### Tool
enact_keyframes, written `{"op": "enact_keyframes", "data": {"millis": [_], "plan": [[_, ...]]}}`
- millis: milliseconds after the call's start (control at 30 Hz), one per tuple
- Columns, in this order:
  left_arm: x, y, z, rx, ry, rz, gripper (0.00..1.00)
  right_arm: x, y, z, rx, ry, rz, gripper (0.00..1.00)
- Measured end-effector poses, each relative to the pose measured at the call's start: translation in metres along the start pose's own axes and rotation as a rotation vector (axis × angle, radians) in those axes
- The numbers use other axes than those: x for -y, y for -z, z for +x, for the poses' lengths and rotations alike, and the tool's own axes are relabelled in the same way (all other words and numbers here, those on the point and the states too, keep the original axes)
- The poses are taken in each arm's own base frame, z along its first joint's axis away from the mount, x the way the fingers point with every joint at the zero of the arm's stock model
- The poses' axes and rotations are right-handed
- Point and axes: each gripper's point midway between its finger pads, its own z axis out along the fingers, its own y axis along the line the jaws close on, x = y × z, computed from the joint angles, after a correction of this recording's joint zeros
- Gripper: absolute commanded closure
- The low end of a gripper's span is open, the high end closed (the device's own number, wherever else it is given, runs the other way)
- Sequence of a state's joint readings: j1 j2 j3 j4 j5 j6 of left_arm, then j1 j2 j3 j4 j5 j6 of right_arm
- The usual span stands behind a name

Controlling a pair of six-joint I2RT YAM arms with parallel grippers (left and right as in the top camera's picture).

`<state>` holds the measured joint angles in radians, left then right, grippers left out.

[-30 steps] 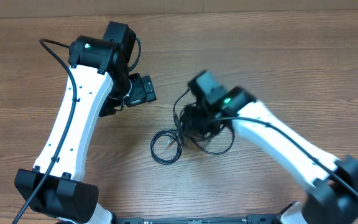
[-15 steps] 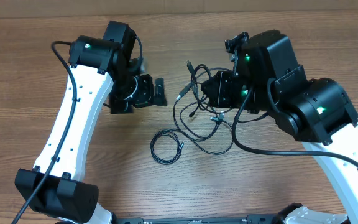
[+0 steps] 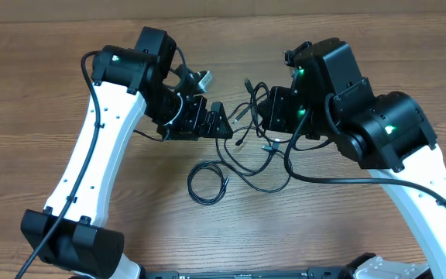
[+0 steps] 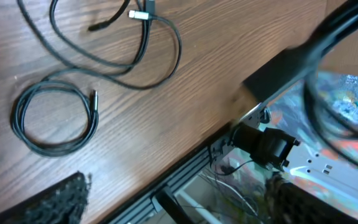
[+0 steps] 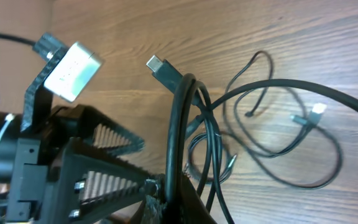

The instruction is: Untangle cables

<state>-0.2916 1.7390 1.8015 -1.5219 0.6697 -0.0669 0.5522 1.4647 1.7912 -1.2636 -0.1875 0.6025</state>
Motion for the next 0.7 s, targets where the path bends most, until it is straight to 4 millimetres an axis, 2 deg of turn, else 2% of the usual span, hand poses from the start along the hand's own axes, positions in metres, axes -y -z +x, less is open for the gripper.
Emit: {"op": "enact_keyframes", "data": {"millis": [200, 367, 500, 667, 700], "plan": [[0.009, -0.007, -0.009, 0.03, -0.069, -0.001, 0.14, -0.014, -0.009, 0.012, -0.093, -0.007, -0.078, 0.96], [0.006, -0.008, -0.012, 0.042, -0.083, -0.032, 0.37, -0.019, -0.008, 0.02, -0.138, -0.012, -0.111, 0.96], [0.002, -0.009, -0.013, 0.042, -0.096, -0.064, 0.41, -0.023, -0.007, 0.023, -0.156, -0.012, -0.134, 0.96], [0.003, -0.01, -0.012, 0.039, -0.107, -0.072, 0.55, -0.026, -0.007, 0.026, -0.175, -0.013, -0.156, 0.96], [0.004, -0.011, -0.011, 0.037, -0.111, -0.072, 0.61, -0.027, -0.006, 0.027, -0.178, -0.013, -0.161, 0.96]]}}
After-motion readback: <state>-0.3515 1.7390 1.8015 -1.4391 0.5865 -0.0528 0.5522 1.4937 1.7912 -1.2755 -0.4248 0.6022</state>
